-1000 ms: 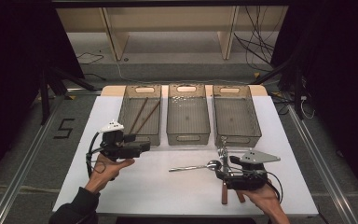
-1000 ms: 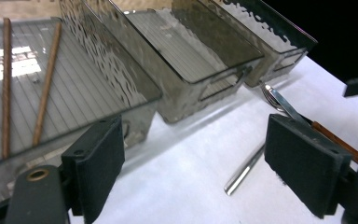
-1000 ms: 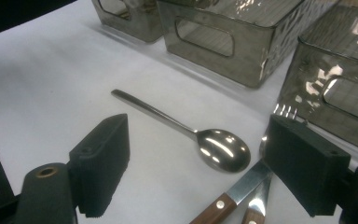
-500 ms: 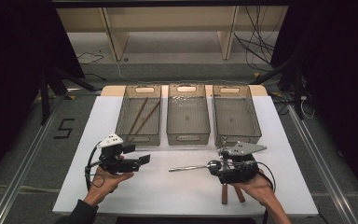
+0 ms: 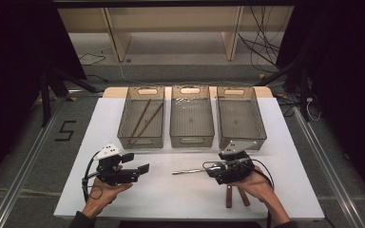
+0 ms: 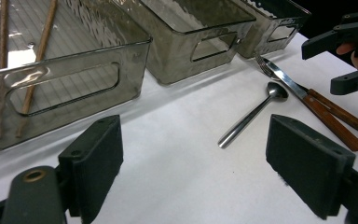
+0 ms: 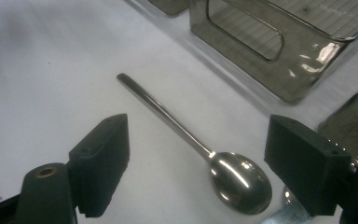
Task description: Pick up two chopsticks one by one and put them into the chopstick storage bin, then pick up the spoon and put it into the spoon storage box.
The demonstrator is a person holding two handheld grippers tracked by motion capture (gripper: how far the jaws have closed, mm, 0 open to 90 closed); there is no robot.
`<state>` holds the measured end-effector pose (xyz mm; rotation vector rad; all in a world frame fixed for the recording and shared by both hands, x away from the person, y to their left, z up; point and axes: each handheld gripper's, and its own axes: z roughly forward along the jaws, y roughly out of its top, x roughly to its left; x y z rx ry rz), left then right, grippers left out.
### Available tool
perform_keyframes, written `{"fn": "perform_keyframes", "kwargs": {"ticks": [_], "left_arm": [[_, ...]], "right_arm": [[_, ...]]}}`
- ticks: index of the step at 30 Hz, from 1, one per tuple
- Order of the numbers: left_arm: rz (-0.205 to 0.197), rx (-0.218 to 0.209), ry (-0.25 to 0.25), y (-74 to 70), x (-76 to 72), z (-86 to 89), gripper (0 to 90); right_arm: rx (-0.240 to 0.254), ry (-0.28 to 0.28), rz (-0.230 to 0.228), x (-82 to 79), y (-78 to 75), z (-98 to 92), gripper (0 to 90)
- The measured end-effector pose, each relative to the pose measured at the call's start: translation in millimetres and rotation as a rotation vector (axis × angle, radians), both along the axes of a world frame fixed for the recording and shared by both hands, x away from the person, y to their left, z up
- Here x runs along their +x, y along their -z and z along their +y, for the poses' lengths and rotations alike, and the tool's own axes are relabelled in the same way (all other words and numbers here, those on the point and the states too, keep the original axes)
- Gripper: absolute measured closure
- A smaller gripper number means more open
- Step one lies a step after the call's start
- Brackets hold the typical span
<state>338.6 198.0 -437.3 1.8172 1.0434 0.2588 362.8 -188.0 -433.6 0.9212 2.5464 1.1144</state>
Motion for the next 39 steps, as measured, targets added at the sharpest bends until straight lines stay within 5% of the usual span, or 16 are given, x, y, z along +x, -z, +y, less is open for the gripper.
{"fn": "perform_keyframes", "kwargs": {"ticks": [10,22,31,39], "left_arm": [[-0.019,0.014,-0.005,0.3,-3.4,-0.3,18.1],[-0.051,0.001,-0.001,-3.9,-10.0,-1.8,17.9],[-0.075,-0.033,-0.001,-6.5,-19.1,0.6,17.7],[-0.064,-0.034,0.002,-5.6,-20.1,1.6,17.2]], "right_arm": [[-0.055,-0.02,0.023,6.5,5.1,11.8,22.7],[-0.054,-0.027,0.034,12.2,6.8,16.7,22.7],[-0.098,-0.071,0.041,24.2,2.2,29.6,22.1],[-0.147,-0.097,0.072,33.4,1.5,41.4,21.8]]}}
